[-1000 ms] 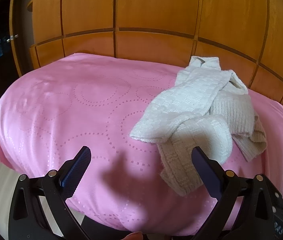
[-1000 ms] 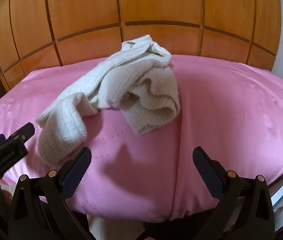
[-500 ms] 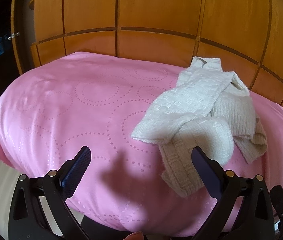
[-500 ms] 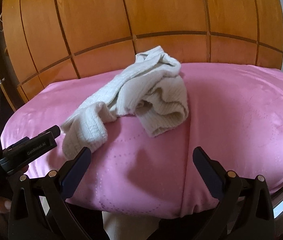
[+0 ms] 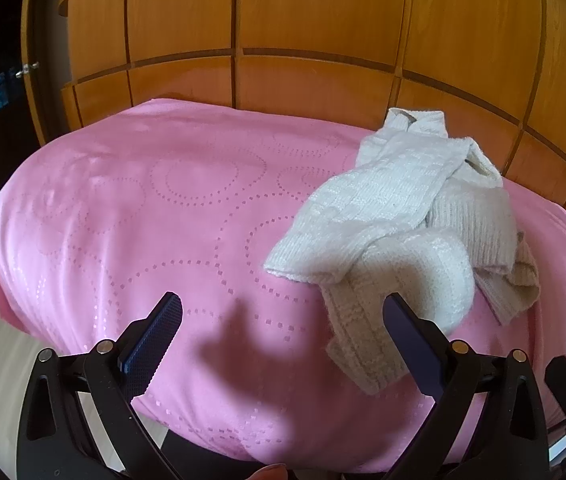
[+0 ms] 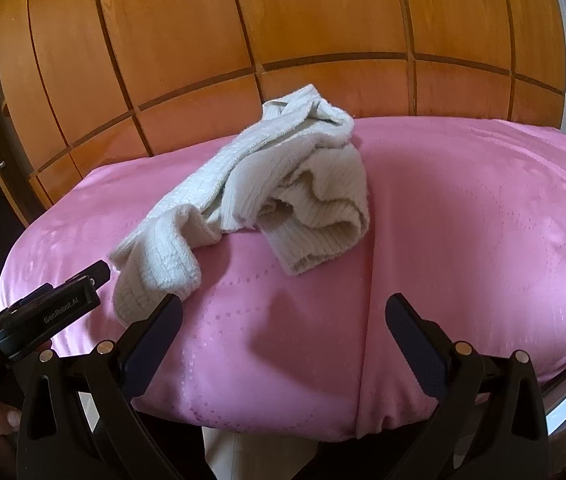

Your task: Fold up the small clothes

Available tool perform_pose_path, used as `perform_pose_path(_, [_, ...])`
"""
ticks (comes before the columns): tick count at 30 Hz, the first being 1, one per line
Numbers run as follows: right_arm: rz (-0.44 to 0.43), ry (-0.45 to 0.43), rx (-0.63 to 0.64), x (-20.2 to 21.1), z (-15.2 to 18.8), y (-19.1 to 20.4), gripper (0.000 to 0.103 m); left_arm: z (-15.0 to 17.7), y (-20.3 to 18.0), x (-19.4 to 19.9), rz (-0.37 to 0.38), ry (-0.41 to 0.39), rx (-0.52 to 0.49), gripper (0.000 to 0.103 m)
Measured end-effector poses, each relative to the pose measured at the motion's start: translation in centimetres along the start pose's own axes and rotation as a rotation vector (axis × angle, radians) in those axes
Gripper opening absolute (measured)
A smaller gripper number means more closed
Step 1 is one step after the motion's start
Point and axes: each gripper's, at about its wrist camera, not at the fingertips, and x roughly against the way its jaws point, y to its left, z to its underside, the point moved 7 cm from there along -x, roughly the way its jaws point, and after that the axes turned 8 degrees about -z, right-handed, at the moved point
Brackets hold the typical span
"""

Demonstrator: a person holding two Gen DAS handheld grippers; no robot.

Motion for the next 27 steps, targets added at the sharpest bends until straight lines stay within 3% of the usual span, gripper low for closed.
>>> perform_pose_path(10, [-0.017,-0.002,0.027,-0.3,-0.5,0.3,0.101,0.2,-0.2,-0.6,-0.001,0.019,-0.007,0.1])
perform_pose_path(15, [-0.054,-0.013,0.053,-0.7,-2.4,0.8,0.098,0.1,0.2,-1.3,-0.005,0.034,-0.019,0.1])
perform_pose_path(23, [-0.219,-0.038,0.146,-2.9,-8.7,5.3,0.069,-0.3,1.6,-1.6,0.035,0.032,-0.009,0.1])
perform_pose_path(26, [-0.24,0.032,0.158,-6.7,-10.7,6.6,0.056,0.0,1.1,-1.4,0.119,0.041,-0.016,0.1])
perform_pose_path(27, [-0.244,0.091,0.148,-8.9,-11.0,6.8,0.054,0.2,0.9,-1.2,0.146,0.038,-0.024,0.1])
